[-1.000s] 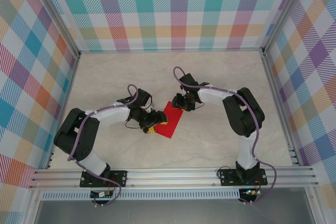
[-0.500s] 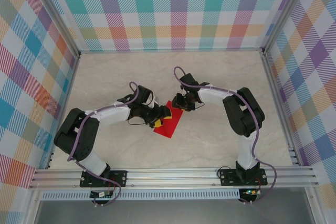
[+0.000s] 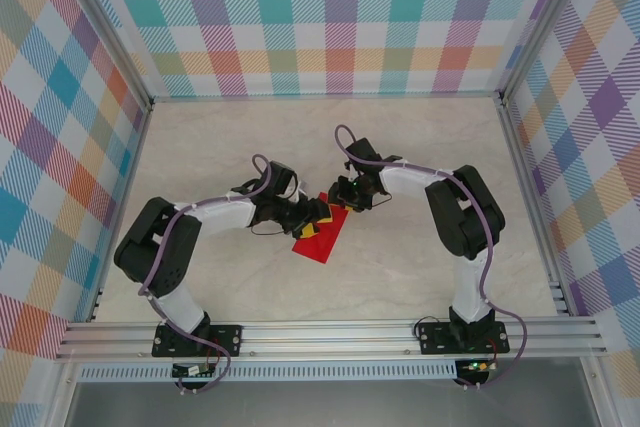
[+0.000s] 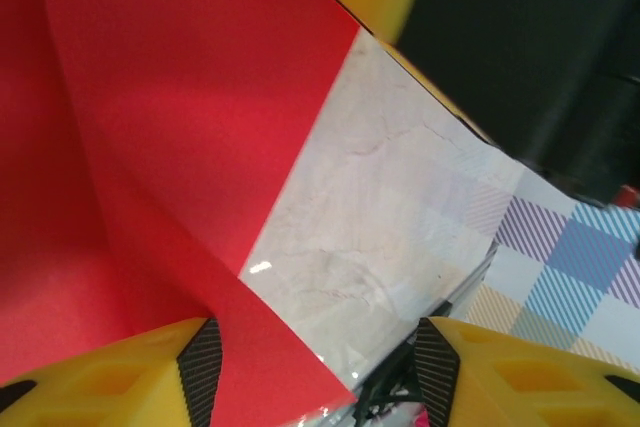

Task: Fold a paper plane with a square sheet of paper (pick it up from the middle)
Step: Fold the triangle a second time at the center of the table.

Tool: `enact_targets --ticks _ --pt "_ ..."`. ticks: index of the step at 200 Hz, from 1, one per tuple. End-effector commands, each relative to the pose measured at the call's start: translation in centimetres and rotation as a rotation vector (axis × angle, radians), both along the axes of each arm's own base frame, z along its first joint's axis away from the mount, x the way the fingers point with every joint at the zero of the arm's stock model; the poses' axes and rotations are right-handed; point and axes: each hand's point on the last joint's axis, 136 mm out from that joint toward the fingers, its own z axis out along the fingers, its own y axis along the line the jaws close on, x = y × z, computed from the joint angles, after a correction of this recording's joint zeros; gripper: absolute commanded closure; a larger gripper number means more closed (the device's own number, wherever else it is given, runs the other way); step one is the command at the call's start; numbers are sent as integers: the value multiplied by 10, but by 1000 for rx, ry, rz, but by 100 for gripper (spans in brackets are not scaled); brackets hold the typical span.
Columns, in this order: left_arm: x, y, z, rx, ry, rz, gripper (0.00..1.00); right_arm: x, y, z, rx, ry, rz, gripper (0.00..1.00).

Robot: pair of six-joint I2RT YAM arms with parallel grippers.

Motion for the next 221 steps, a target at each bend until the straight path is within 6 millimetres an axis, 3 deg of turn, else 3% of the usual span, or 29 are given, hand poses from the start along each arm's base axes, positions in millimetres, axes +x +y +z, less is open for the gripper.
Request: enact_targets --ticks 1,38,60,83,123,221 --pt "11 -5 -4 4 -22 30 47 -16 2 -8 34 46 38 59" --pt "10 -1 -16 33 -11 42 51 -20 8 36 140 -14 83 56" --pt "10 1 -18 43 -10 48 53 -33 1 45 148 -17 87 56" --pt "10 2 -19 50 -11 53 55 -52 -9 44 147 10 80 57" --pt "10 3 -20 54 -12 55 57 -76 -9 39 211 88 86 60" --pt "9 3 -21 55 -6 52 60 -89 9 24 298 196 124 63"
